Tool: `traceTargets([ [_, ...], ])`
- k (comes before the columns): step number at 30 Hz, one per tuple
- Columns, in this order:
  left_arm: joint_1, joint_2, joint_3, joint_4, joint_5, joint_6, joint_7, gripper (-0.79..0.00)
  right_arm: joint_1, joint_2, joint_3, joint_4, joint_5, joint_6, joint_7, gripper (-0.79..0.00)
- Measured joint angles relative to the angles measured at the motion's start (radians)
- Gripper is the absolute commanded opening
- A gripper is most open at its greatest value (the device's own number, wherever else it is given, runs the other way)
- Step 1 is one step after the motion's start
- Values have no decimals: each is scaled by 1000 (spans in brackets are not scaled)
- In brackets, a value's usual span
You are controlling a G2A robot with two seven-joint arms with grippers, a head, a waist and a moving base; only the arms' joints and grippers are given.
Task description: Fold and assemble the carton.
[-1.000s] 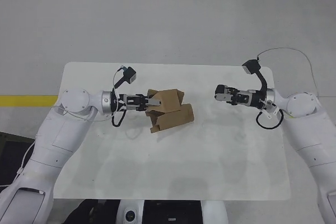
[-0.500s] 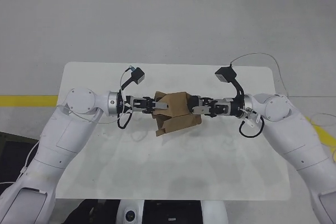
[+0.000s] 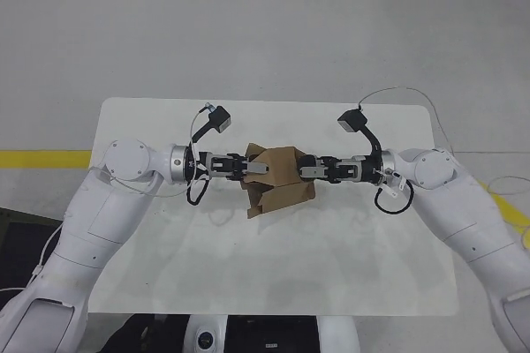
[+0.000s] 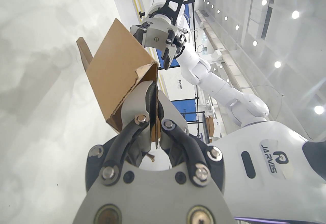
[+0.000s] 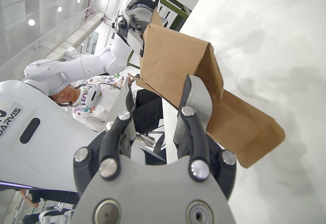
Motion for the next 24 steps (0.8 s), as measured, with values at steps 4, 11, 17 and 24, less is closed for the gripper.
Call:
traceTargets([
  [4, -1, -1, 0, -2, 1, -1, -2, -785, 7, -3, -13, 15, -1, -5, -5, -428],
  [11, -2, -2, -1, -6, -1, 0, -8, -785, 19, -11, -39, 36, 6, -6, -6, -431],
  [17, -3, -4, 0, -6, -2, -1, -11, -785, 30, -25, -69, 42, 52, 6, 6, -443],
  [24, -7, -5, 4, -1, 3, 2, -32, -785, 44, -31, -80, 67, 107, 24, 24, -508],
])
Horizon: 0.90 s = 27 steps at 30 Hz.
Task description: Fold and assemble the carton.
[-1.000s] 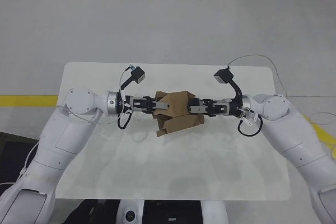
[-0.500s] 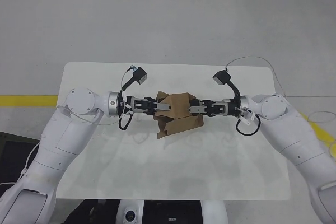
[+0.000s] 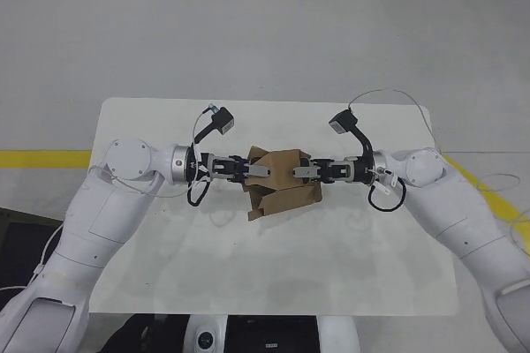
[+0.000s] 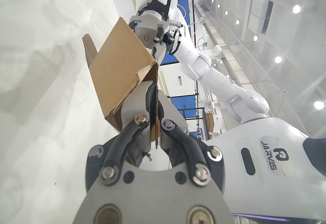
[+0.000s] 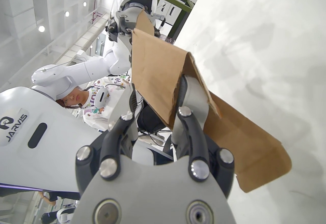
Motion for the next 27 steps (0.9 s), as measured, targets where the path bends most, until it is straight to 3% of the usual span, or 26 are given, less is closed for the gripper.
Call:
traceTargets([
  [15, 4, 0, -4, -3, 3, 6, -16, -785, 20, -8, -8, 9, 89, 69, 69, -585],
  [27, 9, 2, -11, -9, 9, 15, -19, -785, 17, -24, -16, -3, 97, 76, 77, -603],
])
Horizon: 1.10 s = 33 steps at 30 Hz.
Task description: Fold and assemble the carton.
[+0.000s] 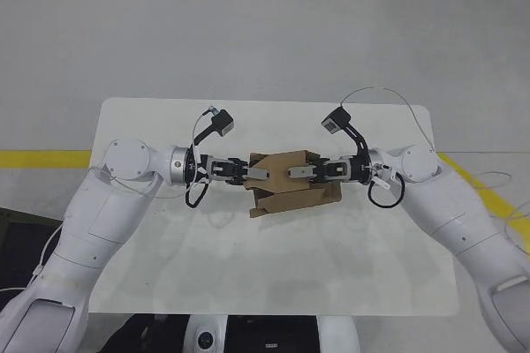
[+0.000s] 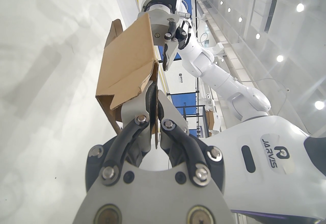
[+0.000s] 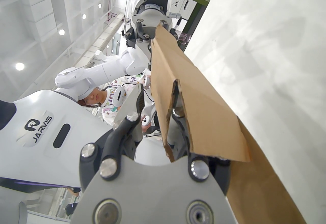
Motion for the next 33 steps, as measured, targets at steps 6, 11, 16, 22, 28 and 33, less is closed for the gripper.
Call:
traceTargets([
  [6, -3, -1, 0, 2, 1, 0, -5, -785, 3, -7, -3, -2, -2, 8, 8, -690],
  [11, -8, -3, 4, 5, -2, -2, -5, -785, 4, -10, -1, 0, -4, 16, 16, -785],
  [16, -10, -4, 7, 9, -9, -4, -5, 0, 4, -12, 2, 4, -8, 22, 22, -785],
  [22, -8, -7, 2, 7, -33, 0, 12, 0, 6, -13, 6, 14, -21, 21, 21, -785],
  [28, 4, -14, -9, -4, -126, -8, 44, 0, 8, -13, 7, 28, -55, -4, -4, -785],
  [33, 13, -22, -14, -18, -211, -23, 72, 0, 5, -14, 3, 32, -69, -35, -36, -785],
])
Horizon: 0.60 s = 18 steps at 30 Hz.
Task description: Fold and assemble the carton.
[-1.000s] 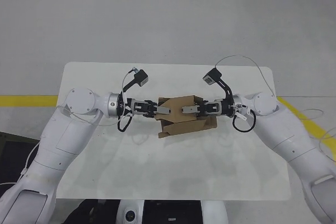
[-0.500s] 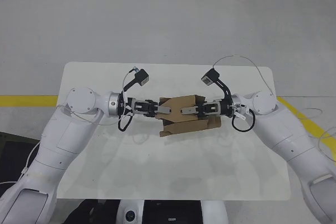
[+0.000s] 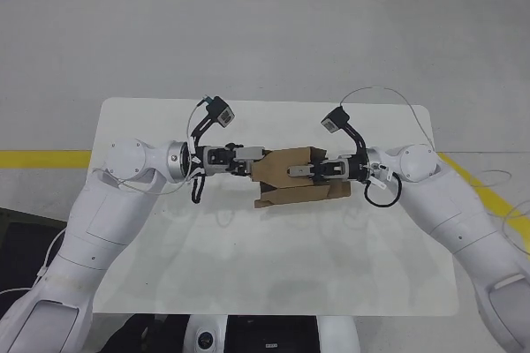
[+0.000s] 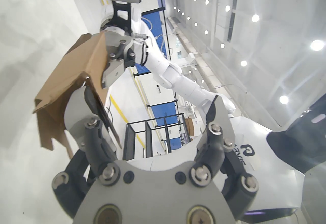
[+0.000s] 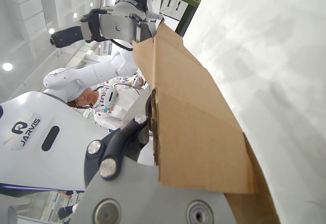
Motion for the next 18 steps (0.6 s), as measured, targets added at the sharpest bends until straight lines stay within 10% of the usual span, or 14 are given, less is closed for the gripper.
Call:
traceTargets([
  [18, -27, -26, 46, -11, -15, -3, 20, 0, 18, -13, -33, -2, -26, -50, -50, -785],
])
